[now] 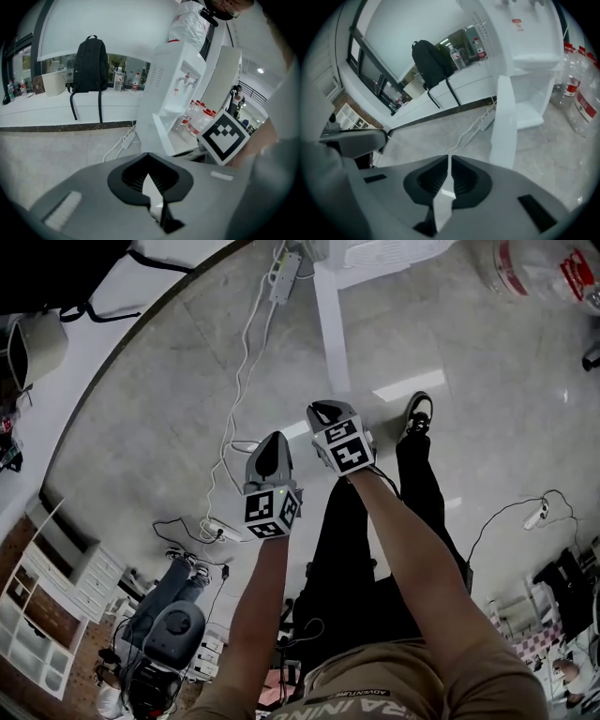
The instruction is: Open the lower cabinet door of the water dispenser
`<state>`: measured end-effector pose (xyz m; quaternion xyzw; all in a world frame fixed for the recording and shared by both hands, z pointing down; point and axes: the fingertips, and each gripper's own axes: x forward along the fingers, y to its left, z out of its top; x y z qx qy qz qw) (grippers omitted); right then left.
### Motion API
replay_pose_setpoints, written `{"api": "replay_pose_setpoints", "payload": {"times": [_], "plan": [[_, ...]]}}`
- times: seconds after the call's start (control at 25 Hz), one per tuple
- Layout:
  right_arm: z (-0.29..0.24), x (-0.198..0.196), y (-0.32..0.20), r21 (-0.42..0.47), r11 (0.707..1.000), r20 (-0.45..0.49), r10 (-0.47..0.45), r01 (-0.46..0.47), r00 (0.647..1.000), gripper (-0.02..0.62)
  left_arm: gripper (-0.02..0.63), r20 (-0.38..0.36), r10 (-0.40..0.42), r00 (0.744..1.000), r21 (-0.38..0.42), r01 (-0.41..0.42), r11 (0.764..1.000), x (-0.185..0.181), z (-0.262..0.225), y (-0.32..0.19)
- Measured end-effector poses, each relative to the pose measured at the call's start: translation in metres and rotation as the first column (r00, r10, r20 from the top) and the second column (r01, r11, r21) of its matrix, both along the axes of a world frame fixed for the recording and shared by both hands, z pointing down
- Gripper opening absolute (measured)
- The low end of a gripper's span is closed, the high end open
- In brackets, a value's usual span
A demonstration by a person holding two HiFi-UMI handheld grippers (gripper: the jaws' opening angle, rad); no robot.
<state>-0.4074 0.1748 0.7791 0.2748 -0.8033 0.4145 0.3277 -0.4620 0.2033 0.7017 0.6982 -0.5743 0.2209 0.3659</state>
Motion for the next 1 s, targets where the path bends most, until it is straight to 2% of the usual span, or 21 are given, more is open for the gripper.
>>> {"api": "replay_pose_setpoints", "payload": {"times": [0.12, 0.32, 0.56, 0.64, 0.72, 0.84, 1.0], "plan": [[-0.022, 0.008, -0.002, 0.023, 1.0, 0.018, -0.002, 0.001, 1.0, 0.014, 0.002, 0.001, 0.007, 1.0, 0.026, -0.007, 1.0, 0.005, -0.017, -0.001], [-0.063, 0.035, 0.001, 0.095, 0.994, 0.022, -0.047, 0.045, 0.999, 0.011, 0.002, 0.027, 0.075, 0.997, 0.08, -0.077, 0.994, 0.028, -0.049, -0.003], [-0.128, 0.103, 0.006, 0.167, 0.985, 0.012, -0.042, 0.04, 0.999, 0.01, 0.002, 0.026, 0.179, 0.983, 0.116, -0.181, 0.977, 0.079, -0.098, 0.003], [-0.153, 0.125, 0.016, 0.182, 0.982, 0.017, -0.055, 0.051, 0.998, 0.01, 0.002, 0.025, 0.212, 0.977, 0.106, -0.213, 0.971, 0.095, -0.119, 0.012], [-0.182, 0.146, 0.027, 0.206, 0.975, 0.018, -0.087, 0.082, 0.996, 0.01, 0.002, 0.027, 0.238, 0.971, 0.103, -0.24, 0.965, 0.111, -0.144, 0.018], [-0.23, 0.172, 0.022, 0.264, 0.958, 0.025, -0.124, 0.114, 0.992, 0.011, 0.002, 0.021, 0.261, 0.965, 0.151, -0.261, 0.954, 0.134, -0.189, 0.009], [-0.291, 0.198, -0.004, 0.365, 0.928, 0.061, -0.107, 0.078, 0.992, 0.01, 0.002, 0.019, 0.279, 0.96, 0.221, -0.276, 0.935, 0.16, -0.244, -0.018]]}}
